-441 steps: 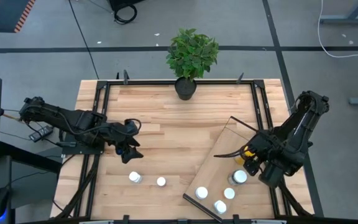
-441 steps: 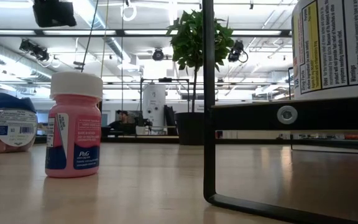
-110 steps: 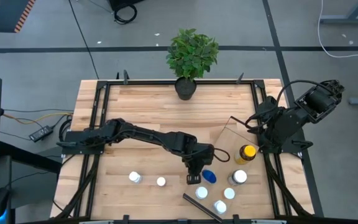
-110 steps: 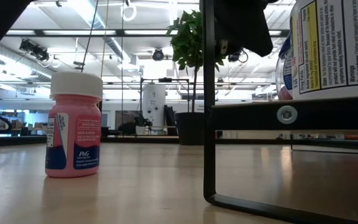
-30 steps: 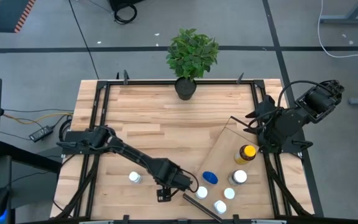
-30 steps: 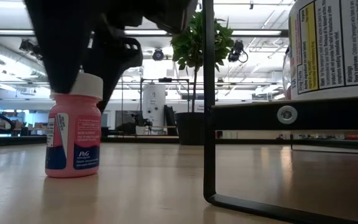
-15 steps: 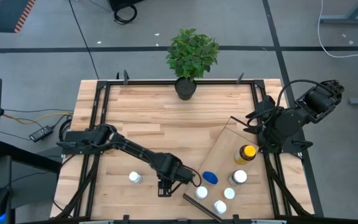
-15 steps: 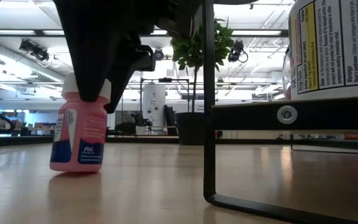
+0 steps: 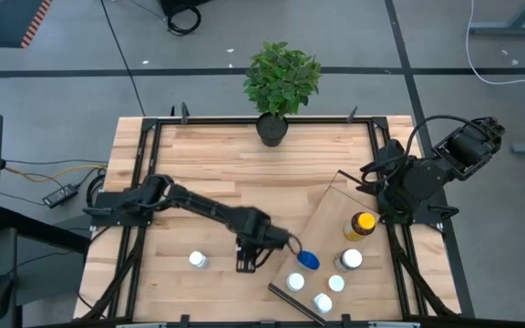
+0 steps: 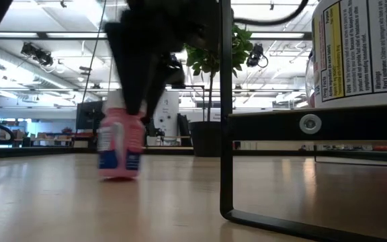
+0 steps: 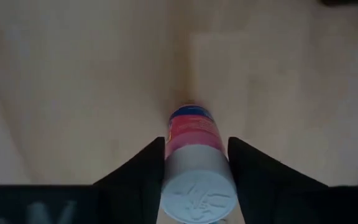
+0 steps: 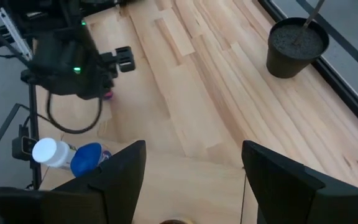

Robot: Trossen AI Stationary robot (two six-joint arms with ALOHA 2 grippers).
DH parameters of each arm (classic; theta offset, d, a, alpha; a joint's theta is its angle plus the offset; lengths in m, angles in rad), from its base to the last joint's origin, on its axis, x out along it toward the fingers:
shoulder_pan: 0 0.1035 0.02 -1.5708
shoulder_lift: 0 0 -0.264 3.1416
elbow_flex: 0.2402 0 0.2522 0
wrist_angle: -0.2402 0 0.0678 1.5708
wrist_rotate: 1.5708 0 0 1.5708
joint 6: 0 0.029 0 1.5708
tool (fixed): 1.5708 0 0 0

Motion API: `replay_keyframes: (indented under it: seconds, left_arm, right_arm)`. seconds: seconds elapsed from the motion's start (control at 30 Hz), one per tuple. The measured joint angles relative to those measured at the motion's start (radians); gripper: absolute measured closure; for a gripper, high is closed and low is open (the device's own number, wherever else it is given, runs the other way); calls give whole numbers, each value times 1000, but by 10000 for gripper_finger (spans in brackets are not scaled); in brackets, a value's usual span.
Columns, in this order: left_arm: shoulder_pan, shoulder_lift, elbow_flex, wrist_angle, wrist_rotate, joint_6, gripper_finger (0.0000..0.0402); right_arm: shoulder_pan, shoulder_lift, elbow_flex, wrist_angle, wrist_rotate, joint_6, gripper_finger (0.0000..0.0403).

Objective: Pick and place medicine bottles onto shelf by color
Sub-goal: Put the pink medicine bottle on the shelf

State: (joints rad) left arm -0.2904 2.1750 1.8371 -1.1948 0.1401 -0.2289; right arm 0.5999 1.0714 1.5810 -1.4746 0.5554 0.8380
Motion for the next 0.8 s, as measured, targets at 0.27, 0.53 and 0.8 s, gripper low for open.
replay_keyframes:
  seconds: [0.27, 0.53, 0.8]
  left_arm:
    - [151, 2, 55, 39, -34, 138, 236]
    - [260, 2, 161, 103, -60, 282, 243]
    - [283, 15, 164, 116, -50, 346, 224]
  right_arm:
    - [0, 0, 0, 0, 21, 87, 131]
    - [0, 0, 0, 0, 45, 194, 131]
    - [0, 10, 0, 0, 73, 311, 131]
